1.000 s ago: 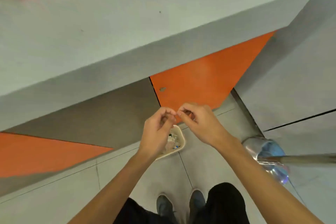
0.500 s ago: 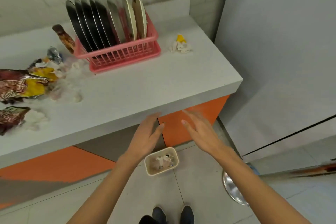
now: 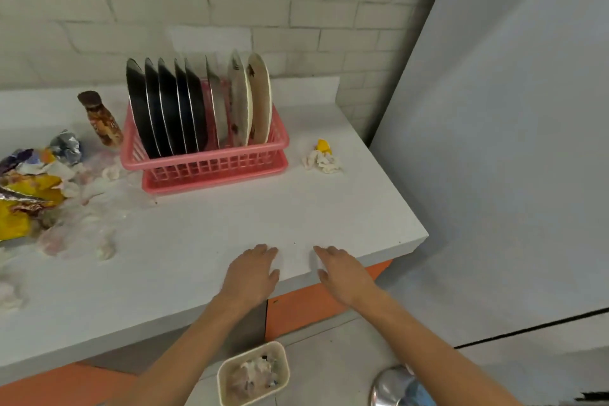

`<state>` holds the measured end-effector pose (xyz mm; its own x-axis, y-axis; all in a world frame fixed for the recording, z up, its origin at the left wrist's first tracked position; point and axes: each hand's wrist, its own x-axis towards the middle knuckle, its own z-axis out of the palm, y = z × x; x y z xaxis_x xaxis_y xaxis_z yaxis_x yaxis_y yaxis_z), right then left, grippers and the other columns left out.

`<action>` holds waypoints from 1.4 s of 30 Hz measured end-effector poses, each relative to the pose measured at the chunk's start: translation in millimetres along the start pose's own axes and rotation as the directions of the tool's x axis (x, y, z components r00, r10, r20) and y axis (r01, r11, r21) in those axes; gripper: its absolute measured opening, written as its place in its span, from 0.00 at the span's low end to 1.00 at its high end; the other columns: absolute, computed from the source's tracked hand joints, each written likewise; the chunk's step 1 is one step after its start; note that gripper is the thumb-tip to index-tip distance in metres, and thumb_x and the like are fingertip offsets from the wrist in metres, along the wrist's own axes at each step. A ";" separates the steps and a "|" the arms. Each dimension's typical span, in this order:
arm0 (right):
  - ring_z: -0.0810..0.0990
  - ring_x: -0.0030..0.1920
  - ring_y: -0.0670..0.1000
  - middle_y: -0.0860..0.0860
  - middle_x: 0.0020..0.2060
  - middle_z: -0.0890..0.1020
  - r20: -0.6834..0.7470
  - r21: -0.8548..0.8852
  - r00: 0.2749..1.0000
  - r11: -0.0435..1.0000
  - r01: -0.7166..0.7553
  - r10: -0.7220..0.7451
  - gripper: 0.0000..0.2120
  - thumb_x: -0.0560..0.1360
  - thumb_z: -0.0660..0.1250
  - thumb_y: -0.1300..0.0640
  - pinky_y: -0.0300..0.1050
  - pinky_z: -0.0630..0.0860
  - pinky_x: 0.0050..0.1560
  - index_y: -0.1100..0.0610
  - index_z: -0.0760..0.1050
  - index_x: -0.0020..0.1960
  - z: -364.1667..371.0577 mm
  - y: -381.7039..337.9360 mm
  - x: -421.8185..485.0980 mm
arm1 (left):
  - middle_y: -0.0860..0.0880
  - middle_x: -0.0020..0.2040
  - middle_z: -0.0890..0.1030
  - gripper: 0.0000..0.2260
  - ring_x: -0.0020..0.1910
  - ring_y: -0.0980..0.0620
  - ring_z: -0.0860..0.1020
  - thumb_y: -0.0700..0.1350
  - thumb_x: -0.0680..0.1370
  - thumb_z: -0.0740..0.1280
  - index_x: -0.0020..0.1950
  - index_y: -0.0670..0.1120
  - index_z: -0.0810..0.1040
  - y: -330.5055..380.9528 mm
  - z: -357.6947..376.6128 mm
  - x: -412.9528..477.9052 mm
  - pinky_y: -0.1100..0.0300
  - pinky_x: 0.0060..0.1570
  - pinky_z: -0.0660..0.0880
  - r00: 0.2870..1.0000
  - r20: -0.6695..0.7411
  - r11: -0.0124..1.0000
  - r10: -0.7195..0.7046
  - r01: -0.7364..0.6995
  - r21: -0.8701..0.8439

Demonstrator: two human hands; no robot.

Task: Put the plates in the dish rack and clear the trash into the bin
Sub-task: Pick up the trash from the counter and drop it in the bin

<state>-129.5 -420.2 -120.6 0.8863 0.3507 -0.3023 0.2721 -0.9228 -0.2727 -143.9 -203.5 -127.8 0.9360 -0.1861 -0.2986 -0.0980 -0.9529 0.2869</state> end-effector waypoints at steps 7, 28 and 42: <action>0.79 0.52 0.56 0.55 0.51 0.83 -0.026 0.060 0.998 0.996 -0.061 0.063 0.20 0.78 0.57 0.62 0.46 0.74 0.49 0.54 0.74 0.68 -24.1 11.8 31.0 | 0.48 0.79 0.55 0.23 0.72 0.44 0.65 0.50 0.83 0.55 0.78 0.51 0.58 8.6 -20.4 38.3 0.55 0.63 0.70 0.995 0.041 0.986 0.096 -0.101 0.130; 0.74 0.56 0.58 0.54 0.57 0.69 -0.233 0.333 0.922 0.916 -0.223 0.309 0.29 0.74 0.64 0.36 0.49 0.70 0.45 0.57 0.65 0.62 -117.4 100.1 230.2 | 0.43 0.58 0.76 0.16 0.57 0.43 0.76 0.36 0.76 0.58 0.62 0.44 0.74 59.1 -82.6 179.6 0.56 0.54 0.72 0.986 0.088 0.964 -0.140 0.116 0.239; 0.75 0.37 0.46 0.46 0.36 0.77 -0.282 0.625 0.958 0.768 0.141 0.053 0.05 0.73 0.68 0.57 0.44 0.71 0.39 0.52 0.72 0.42 -78.1 154.5 238.0 | 0.51 0.61 0.79 0.14 0.57 0.49 0.79 0.49 0.79 0.61 0.65 0.53 0.75 78.3 -104.9 219.4 0.57 0.53 0.74 0.969 -0.171 0.983 -0.179 0.184 0.015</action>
<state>152.8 -491.8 -163.4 0.9691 0.2421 -0.0470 0.0998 -0.5594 -0.8228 89.3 -293.9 -75.3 0.9823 0.0310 -0.1849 0.0708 -0.9744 0.2132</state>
